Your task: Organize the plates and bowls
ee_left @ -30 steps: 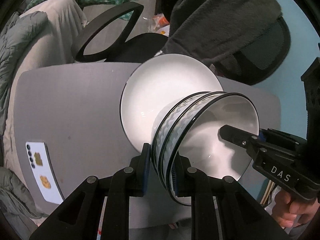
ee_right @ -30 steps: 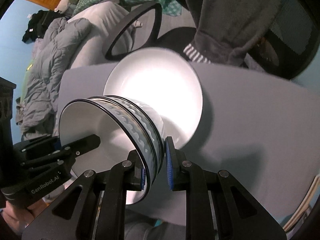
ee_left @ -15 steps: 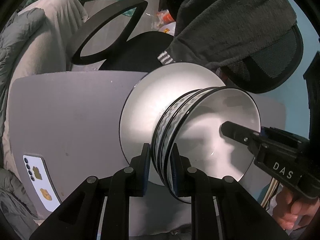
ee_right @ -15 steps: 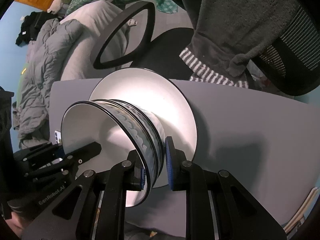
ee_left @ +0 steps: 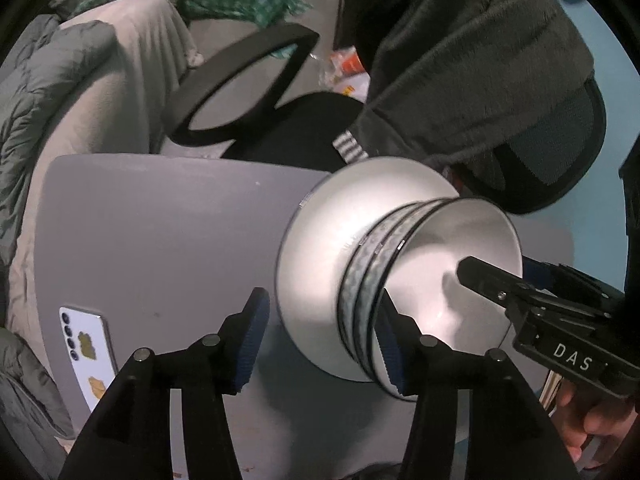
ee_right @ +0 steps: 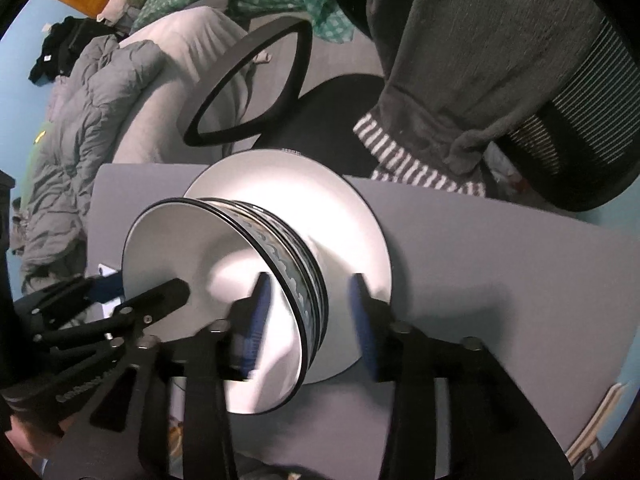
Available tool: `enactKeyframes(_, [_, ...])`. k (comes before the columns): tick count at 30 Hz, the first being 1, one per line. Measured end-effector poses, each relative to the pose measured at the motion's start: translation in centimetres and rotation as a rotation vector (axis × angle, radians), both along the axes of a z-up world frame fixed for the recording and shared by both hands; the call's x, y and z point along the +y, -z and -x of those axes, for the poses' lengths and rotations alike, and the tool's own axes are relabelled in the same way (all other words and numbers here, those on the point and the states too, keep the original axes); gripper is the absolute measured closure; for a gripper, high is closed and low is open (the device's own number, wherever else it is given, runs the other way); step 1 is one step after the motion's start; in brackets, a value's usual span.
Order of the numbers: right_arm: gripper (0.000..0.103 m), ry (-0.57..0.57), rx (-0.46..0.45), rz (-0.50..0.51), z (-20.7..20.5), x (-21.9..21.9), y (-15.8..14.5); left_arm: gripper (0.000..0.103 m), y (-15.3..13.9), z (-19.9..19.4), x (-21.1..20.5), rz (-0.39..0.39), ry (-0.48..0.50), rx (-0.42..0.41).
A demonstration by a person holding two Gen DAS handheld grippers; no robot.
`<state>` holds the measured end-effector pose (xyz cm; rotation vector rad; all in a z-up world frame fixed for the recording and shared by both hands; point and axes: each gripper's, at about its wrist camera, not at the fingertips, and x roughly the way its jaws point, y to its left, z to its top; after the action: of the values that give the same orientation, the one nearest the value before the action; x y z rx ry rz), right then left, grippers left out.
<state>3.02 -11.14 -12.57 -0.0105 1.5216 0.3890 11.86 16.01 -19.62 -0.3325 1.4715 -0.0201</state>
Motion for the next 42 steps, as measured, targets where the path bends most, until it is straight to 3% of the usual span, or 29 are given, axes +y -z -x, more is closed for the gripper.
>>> enactKeyframes(3, [0.046, -0.001, -0.018, 0.023, 0.1, -0.3, -1.1, 0.045, -1.8, 0.7, 0.8, -0.006, -0.015, -0.031])
enactKeyframes(8, [0.042, -0.011, -0.097, 0.043, 0.8, -0.8, -4.4, 0.044, -5.8, 2.6, 0.8, -0.089, -0.01, -0.118])
enactKeyframes(12, [0.041, -0.011, -0.172, 0.052, 2.0, -1.2, -7.5, 0.043, -8.8, 4.3, 0.7, -0.091, -0.028, -0.17])
enactKeyframes(15, [0.04, 0.0, -0.216, 0.039, 3.1, -1.7, -9.9, 0.035, -11.0, 5.7, 0.7, -0.074, -0.049, -0.211])
enactKeyframes(24, [0.039, 0.028, -0.342, 0.036, 6.8, -2.7, -16.4, 0.032, -18.4, 9.2, -0.7, -0.122, -0.045, -0.409])
enactKeyframes(28, [0.036, 0.035, -0.392, 0.049, 8.6, -2.8, -18.3, 0.019, -20.6, 10.6, -1.2, -0.138, -0.049, -0.457])
enactKeyframes(32, [0.036, 0.061, -0.431, 0.055, 9.7, -3.5, -19.8, 0.019, -21.9, 11.6, -1.6, -0.164, -0.052, -0.48])
enactKeyframes(42, [0.035, 0.088, -0.451, 0.077, 11.7, -4.7, -20.7, 0.018, -21.1, 13.1, -2.7, -0.154, -0.04, -0.424])
